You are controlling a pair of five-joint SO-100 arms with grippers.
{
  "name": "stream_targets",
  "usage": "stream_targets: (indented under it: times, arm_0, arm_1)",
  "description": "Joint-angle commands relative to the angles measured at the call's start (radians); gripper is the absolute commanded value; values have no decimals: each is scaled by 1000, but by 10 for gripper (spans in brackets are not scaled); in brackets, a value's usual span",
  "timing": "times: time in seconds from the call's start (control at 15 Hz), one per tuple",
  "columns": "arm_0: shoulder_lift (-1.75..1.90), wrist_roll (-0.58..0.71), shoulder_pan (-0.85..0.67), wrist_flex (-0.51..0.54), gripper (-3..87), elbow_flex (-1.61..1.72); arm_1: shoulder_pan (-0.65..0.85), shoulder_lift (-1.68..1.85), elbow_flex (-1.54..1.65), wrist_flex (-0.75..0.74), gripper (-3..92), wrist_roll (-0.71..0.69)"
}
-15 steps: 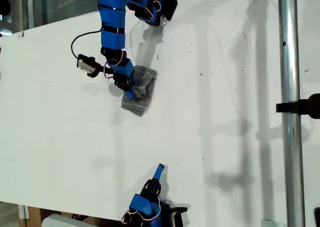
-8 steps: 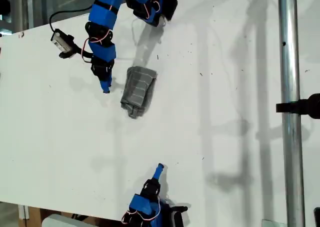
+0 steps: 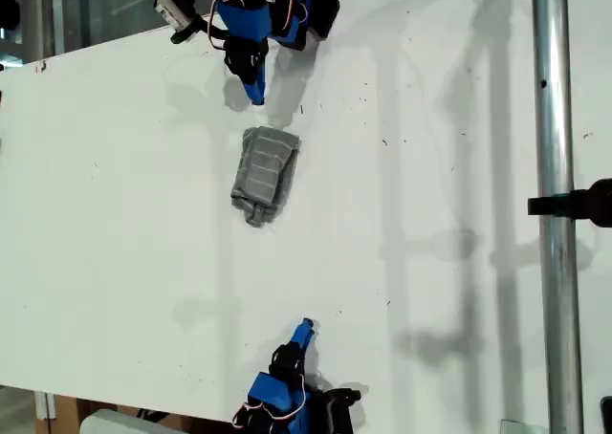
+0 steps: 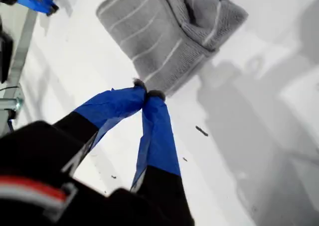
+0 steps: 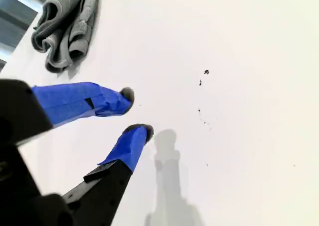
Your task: Grasp corners of a towel and fold twice.
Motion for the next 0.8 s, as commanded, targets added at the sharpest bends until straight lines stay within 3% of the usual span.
stream_targets:
  times: [0.0, 0.07, 0.13, 0.27, 0.33, 0.73]
  arm_0:
    - [6, 63, 11, 6, 86, 6]
    - [6, 126, 14, 8, 86, 6]
    - [6, 169, 18, 8, 86, 6]
    - [6, 466, 15, 6, 86, 6]
    - [6, 469, 14, 6, 86, 6]
    - [6, 469, 12, 6, 85, 6]
  arm_1:
    - [9, 20, 75, 35, -3, 120]
    - [15, 14, 126, 87, -3, 273]
    - [12, 17, 123, 100, 59, 227]
    - [-3, 17, 121, 114, 86, 167]
    - [-3, 18, 121, 121, 89, 92]
    - [-14, 18, 121, 121, 91, 98]
